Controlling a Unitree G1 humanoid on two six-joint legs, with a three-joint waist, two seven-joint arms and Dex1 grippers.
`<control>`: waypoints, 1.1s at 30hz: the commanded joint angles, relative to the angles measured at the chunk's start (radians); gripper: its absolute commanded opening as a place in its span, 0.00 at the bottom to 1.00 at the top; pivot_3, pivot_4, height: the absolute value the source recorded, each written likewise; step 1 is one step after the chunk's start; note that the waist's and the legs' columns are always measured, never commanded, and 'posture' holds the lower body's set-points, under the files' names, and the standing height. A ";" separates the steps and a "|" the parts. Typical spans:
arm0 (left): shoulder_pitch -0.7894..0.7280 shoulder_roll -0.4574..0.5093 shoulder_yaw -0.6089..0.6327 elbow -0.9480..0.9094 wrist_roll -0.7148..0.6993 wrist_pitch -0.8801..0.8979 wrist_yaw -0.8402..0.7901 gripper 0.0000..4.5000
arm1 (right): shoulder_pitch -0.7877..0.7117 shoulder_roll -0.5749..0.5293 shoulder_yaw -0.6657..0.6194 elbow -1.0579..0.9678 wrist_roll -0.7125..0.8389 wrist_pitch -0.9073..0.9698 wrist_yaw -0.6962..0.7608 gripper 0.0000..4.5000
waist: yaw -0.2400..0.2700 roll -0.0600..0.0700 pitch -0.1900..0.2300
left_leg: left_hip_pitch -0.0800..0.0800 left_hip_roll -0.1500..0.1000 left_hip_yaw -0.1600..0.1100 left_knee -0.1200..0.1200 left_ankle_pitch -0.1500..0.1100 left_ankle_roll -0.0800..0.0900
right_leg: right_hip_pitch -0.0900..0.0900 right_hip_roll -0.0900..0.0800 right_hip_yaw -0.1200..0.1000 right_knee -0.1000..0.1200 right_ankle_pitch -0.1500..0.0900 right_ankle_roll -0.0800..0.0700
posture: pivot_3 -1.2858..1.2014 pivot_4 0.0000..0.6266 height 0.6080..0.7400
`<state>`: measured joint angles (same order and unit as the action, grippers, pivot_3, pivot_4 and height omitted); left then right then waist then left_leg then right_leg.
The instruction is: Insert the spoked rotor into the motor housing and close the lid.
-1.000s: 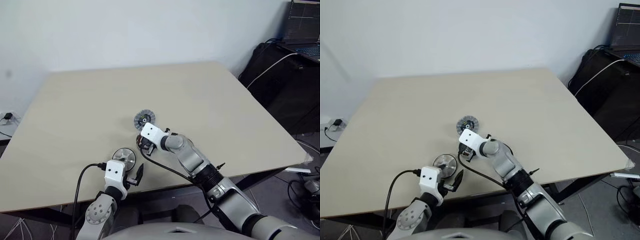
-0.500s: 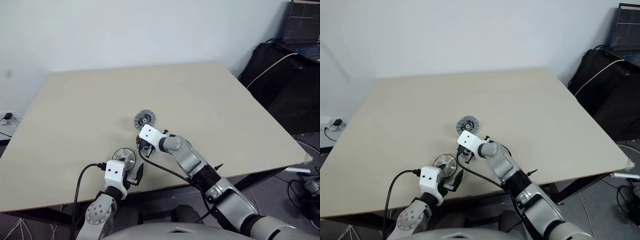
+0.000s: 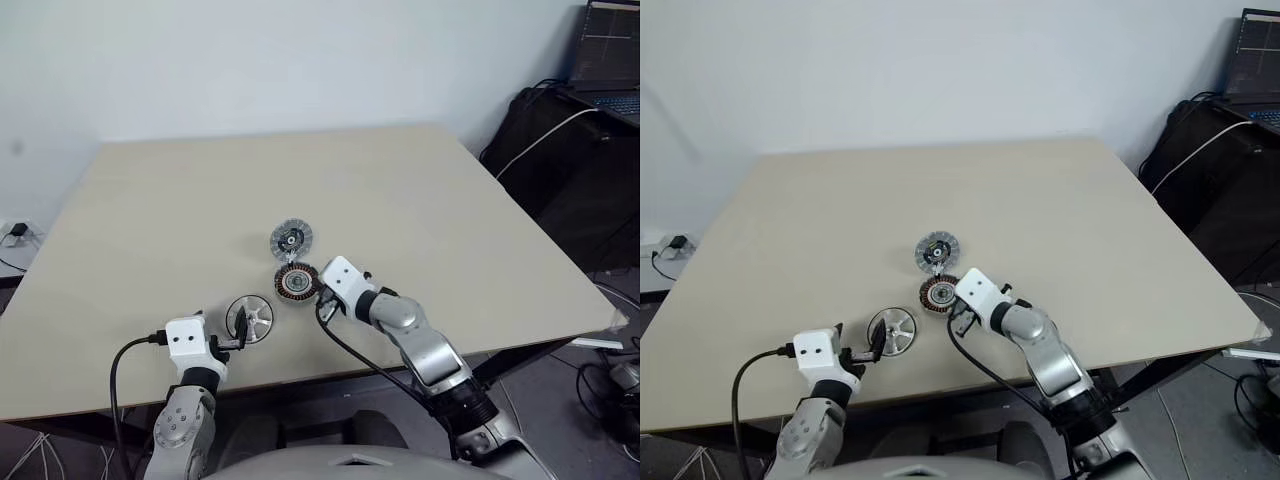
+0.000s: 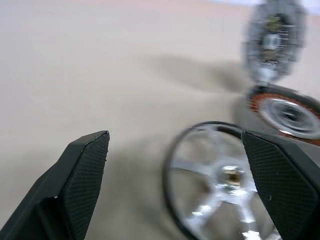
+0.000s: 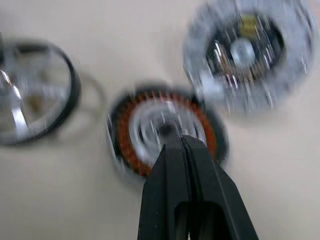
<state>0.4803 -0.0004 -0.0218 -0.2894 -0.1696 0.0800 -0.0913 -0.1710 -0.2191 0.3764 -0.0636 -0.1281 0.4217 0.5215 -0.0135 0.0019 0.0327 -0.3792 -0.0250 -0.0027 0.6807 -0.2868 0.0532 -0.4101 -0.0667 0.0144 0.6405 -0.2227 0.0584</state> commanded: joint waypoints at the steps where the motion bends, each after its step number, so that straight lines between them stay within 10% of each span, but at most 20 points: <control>1: -0.002 -0.012 0.023 -0.014 -0.102 0.030 -0.050 1.00 | 0.044 -0.001 -0.038 -0.103 0.023 0.018 -0.027 0.00 | 0.002 -0.001 0.000 | 0.000 0.000 0.000 0.000 0.000 0.000 | 0.000 0.000 0.000 0.000 0.000 0.000 | 0.52 0.00 1.00; 33: 0.004 0.006 -0.010 -0.026 -0.081 0.037 -0.092 1.00 | -0.211 0.158 0.011 0.327 0.004 -0.031 -0.085 0.00 | -0.002 -0.003 0.002 | 0.000 0.000 0.000 0.001 0.000 0.000 | 0.000 0.000 0.000 0.000 0.003 -0.004 | 0.52 0.00 1.00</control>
<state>0.4906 0.0046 -0.0234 -0.2889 -0.2547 0.1406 -0.1751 -0.3514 -0.0695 0.3911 0.2675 -0.1192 0.4156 0.4421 -0.0151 -0.0009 0.0345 -0.3792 -0.0252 -0.0026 0.6820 -0.2869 0.0532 -0.4096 -0.0664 0.0147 0.6407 -0.2199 0.0539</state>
